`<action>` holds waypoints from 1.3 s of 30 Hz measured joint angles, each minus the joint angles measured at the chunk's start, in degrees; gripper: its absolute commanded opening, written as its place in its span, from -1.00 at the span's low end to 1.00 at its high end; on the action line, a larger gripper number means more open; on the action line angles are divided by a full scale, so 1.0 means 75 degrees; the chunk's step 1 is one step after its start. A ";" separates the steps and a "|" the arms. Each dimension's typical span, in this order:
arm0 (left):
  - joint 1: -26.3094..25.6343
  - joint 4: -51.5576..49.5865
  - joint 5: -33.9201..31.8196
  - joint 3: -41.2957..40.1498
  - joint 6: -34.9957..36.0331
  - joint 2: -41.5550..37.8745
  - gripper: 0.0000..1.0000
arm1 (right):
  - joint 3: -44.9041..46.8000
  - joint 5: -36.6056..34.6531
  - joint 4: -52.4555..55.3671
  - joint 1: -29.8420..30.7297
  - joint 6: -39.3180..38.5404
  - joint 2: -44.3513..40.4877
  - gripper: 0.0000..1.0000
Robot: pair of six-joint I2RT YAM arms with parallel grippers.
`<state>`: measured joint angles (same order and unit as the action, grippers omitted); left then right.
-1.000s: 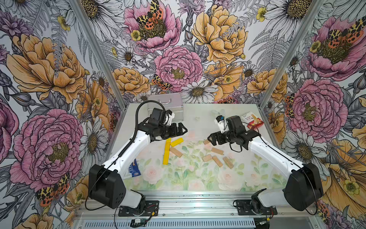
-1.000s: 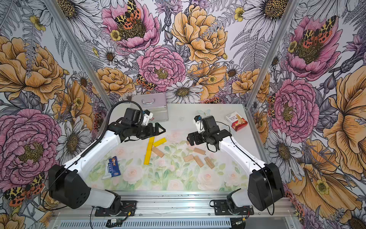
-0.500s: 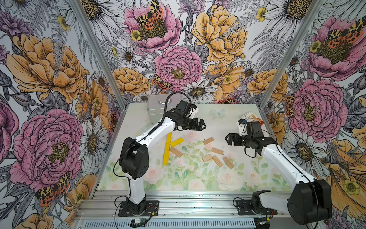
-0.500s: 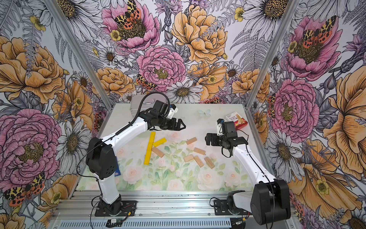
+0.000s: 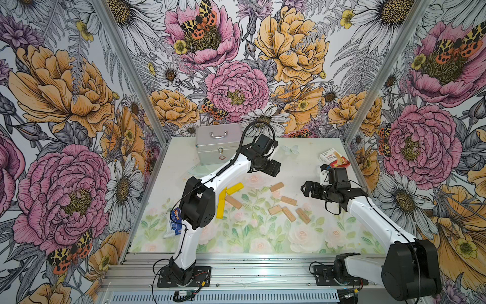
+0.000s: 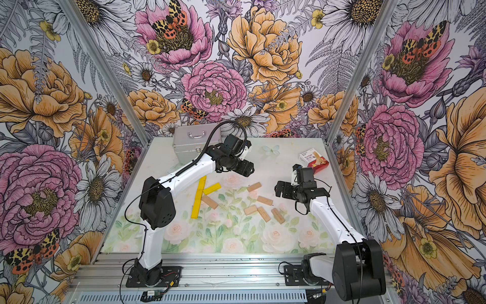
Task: Assemble the letter k with building blocks
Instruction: Pick up the building block from the center of the board.
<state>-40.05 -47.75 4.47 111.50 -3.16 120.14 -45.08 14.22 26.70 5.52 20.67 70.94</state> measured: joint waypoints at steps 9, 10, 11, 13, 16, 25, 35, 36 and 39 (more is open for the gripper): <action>-0.0504 -0.0460 -0.1093 0.0300 0.0982 0.0784 0.41 | 0.0119 0.0224 -0.0213 -0.0105 0.0079 -0.0052 0.99; -0.0577 -0.0504 -0.1244 0.0329 0.1119 0.0892 0.41 | 0.0172 0.0227 -0.0230 -0.0137 0.0079 -0.0102 0.98; -0.0673 -0.0554 -0.1413 0.0391 0.1282 0.1032 0.41 | 0.0213 0.0224 -0.0236 -0.0175 0.0079 -0.0149 0.98; -0.0828 -0.0627 -0.1612 0.0510 0.1501 0.1253 0.40 | 0.0280 0.0224 -0.0239 -0.0259 0.0079 -0.0204 0.98; -0.1003 -0.0702 -0.1751 0.0766 0.1743 0.1550 0.39 | 0.0373 0.0286 -0.0245 -0.0493 0.0085 -0.0300 0.98; -0.1020 -0.0755 -0.1705 0.1172 0.1903 0.1766 0.39 | 0.0635 0.0682 -0.0242 -0.1172 0.0131 -0.0402 0.99; -0.0991 -0.0766 -0.1128 0.1192 0.1993 0.1999 -0.08 | 0.0790 0.0886 -0.0236 -0.1250 0.0128 -0.0551 0.99; -0.0985 -0.0775 -0.1099 0.1192 0.2028 0.2040 -0.05 | 0.0807 0.0889 -0.0230 -0.1250 0.0128 -0.0574 0.99; -0.0962 -0.0810 -0.1075 0.1192 0.2055 0.2136 0.04 | 0.0836 0.0918 -0.0230 -0.1271 0.0128 -0.0603 0.98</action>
<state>-47.27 -53.82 -3.60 120.44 12.25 136.16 -38.81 21.10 24.97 -4.01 21.63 66.41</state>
